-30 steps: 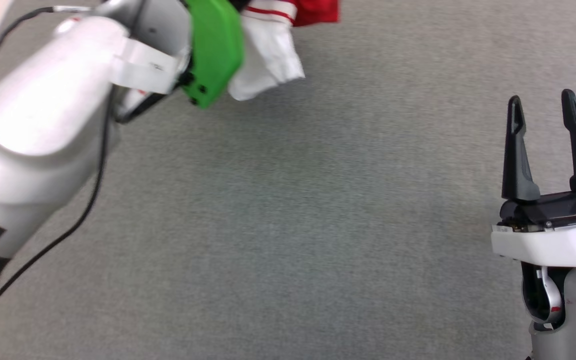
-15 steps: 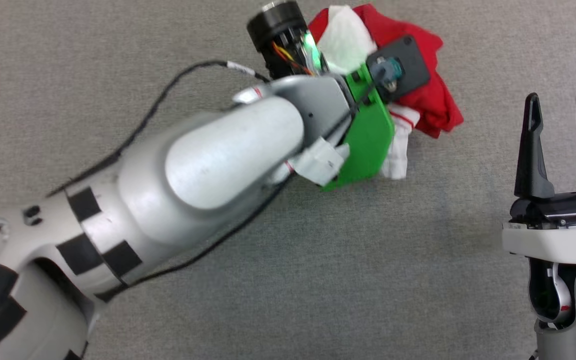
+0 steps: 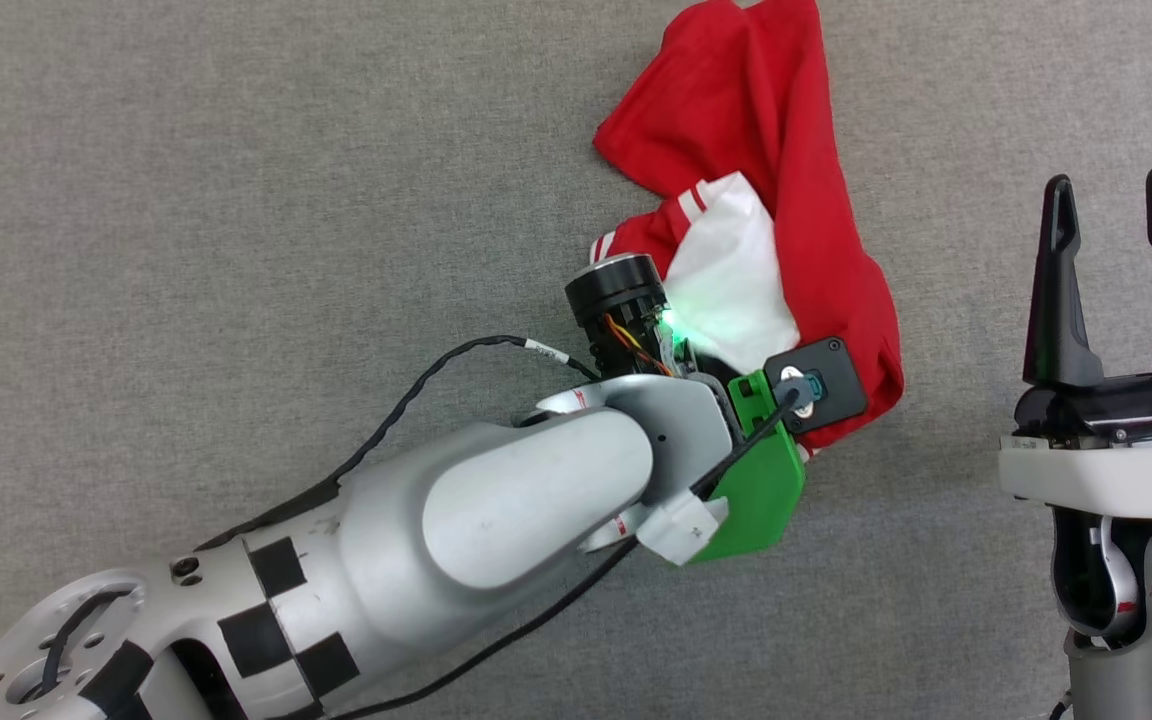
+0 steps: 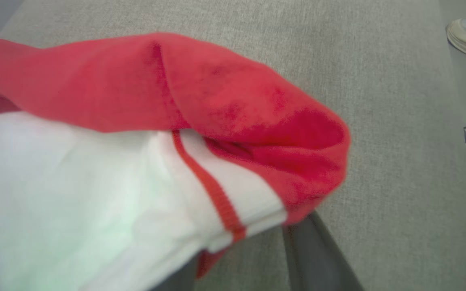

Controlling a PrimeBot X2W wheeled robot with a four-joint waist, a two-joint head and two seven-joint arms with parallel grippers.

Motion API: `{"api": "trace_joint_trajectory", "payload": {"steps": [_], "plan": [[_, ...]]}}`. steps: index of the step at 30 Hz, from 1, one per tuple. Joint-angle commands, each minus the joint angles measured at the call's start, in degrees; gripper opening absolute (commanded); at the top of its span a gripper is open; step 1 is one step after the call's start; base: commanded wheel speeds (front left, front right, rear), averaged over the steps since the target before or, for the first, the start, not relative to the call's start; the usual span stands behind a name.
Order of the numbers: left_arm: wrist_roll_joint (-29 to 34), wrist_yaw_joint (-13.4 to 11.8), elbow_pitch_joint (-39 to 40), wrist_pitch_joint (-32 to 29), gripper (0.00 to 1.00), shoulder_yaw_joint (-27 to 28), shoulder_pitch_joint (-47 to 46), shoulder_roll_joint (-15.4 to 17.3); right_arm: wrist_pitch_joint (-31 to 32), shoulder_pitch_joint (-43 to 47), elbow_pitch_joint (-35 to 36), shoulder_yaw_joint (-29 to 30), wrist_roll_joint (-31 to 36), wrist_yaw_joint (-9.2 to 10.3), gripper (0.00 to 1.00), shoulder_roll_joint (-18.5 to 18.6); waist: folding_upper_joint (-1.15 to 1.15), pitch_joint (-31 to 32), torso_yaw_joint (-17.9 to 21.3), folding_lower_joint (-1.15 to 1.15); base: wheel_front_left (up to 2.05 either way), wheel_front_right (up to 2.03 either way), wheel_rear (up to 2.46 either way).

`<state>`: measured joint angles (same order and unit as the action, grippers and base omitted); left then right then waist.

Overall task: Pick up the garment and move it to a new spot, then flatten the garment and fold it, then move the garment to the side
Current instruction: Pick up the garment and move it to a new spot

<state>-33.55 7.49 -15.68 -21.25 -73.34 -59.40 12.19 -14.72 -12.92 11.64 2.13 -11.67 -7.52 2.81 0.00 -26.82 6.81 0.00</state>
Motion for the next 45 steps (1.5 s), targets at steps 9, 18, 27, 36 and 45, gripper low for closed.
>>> {"api": "trace_joint_trajectory", "payload": {"steps": [9, 18, 27, 36, 45], "plan": [[-0.2, -1.5, -10.0, 20.8, 1.00, 3.7, -1.4, -2.1, -0.3, 3.8, -0.3, 1.3, 1.9, 0.03, 1.00, 0.1, 0.00, 9.0, -5.9, 0.00, 0.00, 0.00, 0.00], [-1.9, -9.7, -9.8, 31.1, 1.00, 9.4, 5.8, 3.0, -0.3, 7.2, -0.3, 1.7, 2.9, 0.03, 1.00, 0.1, 0.00, 14.1, -10.1, 0.00, 0.00, 0.00, 0.00], [-0.3, -23.4, -2.9, 36.2, 1.00, 21.3, 18.9, 9.2, -0.3, 9.7, -0.3, 2.1, 4.4, 0.03, 1.00, 0.1, 0.00, 17.8, -12.8, 0.00, 0.00, 0.00, 0.00], [8.5, -29.7, 7.0, 36.2, 1.00, 39.0, 39.0, 9.9, -0.3, 12.0, -1.7, 1.5, 7.0, 0.03, 1.00, 0.1, 0.00, 20.3, -13.4, 0.00, 0.00, 0.00, 0.00], [16.9, -25.9, 11.1, 36.2, 1.00, 50.4, 52.0, 4.9, -0.3, 15.3, -6.6, -0.1, 8.2, 0.03, 1.00, 0.1, 0.00, 22.1, -13.1, 0.00, 0.00, 0.00, 0.00]]}}
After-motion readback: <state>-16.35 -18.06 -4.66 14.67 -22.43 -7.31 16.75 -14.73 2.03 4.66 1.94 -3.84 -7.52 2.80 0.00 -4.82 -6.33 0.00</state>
